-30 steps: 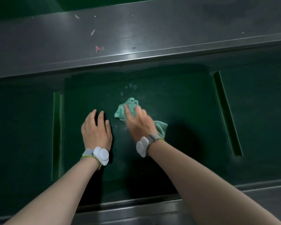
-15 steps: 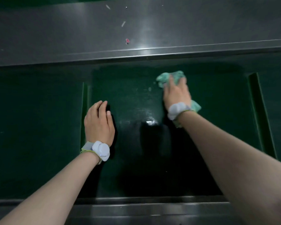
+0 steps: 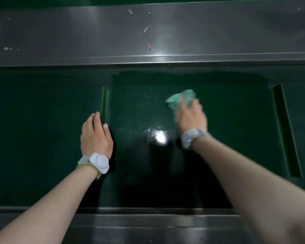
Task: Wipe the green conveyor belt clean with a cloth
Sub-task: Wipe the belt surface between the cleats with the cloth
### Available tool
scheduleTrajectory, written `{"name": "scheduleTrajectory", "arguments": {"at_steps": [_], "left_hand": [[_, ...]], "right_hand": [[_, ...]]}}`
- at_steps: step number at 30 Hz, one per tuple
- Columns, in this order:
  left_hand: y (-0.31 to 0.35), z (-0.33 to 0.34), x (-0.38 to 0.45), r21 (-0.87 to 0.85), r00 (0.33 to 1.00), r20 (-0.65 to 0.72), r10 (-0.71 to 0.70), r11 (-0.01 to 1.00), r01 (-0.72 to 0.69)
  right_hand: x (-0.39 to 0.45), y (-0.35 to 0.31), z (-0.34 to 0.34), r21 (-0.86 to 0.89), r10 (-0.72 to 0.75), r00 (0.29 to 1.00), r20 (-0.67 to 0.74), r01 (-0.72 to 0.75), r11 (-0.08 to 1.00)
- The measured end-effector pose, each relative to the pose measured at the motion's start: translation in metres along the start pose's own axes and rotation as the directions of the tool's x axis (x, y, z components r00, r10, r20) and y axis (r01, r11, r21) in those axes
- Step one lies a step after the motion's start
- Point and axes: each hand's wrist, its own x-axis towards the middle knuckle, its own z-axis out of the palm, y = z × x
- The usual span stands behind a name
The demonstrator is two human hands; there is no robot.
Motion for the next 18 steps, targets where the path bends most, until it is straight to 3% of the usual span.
{"name": "scheduleTrajectory", "arguments": {"at_steps": [4, 8, 14, 18], "left_hand": [[-0.025, 0.004, -0.008, 0.048, 0.984, 0.176, 0.028, 0.998, -0.037], [-0.027, 0.001, -0.007, 0.121, 0.976, 0.207, 0.062, 0.989, -0.089], [-0.023, 0.003, -0.010, 0.152, 0.970, 0.227, 0.084, 0.981, -0.121], [-0.025, 0.003, -0.009, 0.168, 0.967, 0.241, 0.087, 0.977, -0.130]], "right_hand": [[0.025, 0.089, -0.025, 0.021, 0.347, 0.936, -0.055, -0.346, 0.938], [0.003, 0.056, -0.019, 0.061, 0.445, 0.894, -0.055, -0.442, 0.895], [-0.073, -0.082, 0.014, 0.054, 0.079, 0.997, -0.016, -0.078, 0.995], [-0.134, -0.153, 0.032, 0.076, -0.230, 0.958, 0.172, 0.220, 0.973]]}}
